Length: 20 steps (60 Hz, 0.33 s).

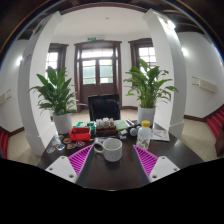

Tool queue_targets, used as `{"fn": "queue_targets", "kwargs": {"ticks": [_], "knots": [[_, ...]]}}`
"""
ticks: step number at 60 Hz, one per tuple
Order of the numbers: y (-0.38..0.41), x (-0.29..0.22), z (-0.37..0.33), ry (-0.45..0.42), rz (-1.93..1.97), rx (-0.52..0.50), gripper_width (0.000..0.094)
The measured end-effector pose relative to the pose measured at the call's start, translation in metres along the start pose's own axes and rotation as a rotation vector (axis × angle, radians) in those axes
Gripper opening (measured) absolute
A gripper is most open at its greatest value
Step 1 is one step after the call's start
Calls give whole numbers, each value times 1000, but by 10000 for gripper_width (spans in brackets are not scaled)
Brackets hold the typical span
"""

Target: Pour water

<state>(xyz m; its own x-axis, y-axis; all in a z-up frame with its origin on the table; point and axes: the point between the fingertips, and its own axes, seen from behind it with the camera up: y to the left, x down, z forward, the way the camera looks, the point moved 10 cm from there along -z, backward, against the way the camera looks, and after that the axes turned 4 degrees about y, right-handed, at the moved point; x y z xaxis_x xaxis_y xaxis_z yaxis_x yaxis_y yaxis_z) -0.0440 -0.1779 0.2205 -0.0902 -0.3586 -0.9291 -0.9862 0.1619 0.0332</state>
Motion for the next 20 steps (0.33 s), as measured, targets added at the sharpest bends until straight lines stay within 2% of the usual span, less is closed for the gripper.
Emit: {"fn": "queue_targets", "kwargs": {"ticks": [20], "knots": [[16, 5, -5, 23, -47, -30, 769]]}}
